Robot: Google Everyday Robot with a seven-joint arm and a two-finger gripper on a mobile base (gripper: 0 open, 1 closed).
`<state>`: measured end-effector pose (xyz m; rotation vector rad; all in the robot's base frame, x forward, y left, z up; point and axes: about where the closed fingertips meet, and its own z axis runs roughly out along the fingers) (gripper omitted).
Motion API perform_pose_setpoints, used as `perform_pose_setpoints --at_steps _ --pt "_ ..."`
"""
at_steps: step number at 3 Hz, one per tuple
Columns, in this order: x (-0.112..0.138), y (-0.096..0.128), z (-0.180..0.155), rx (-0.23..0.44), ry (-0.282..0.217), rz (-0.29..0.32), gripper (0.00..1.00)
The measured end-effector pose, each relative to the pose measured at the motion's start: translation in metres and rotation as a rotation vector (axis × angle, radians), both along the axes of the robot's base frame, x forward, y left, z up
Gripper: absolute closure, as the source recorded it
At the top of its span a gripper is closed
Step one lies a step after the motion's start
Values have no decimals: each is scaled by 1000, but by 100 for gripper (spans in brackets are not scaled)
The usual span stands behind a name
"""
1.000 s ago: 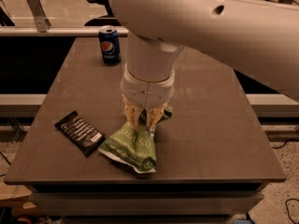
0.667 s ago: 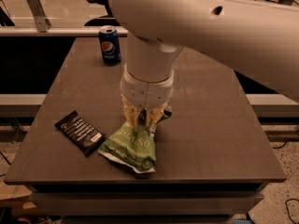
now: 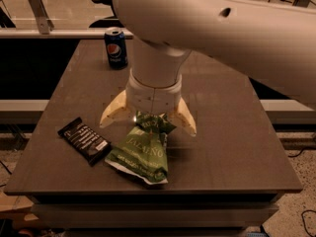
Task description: Move green jalapeno chip bag near rxbar chocolate
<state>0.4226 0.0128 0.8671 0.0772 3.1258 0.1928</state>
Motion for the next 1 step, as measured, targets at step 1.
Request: perform_pose_setpoints --at_steps 1 --pt "0 0 0 0 0 0 0"
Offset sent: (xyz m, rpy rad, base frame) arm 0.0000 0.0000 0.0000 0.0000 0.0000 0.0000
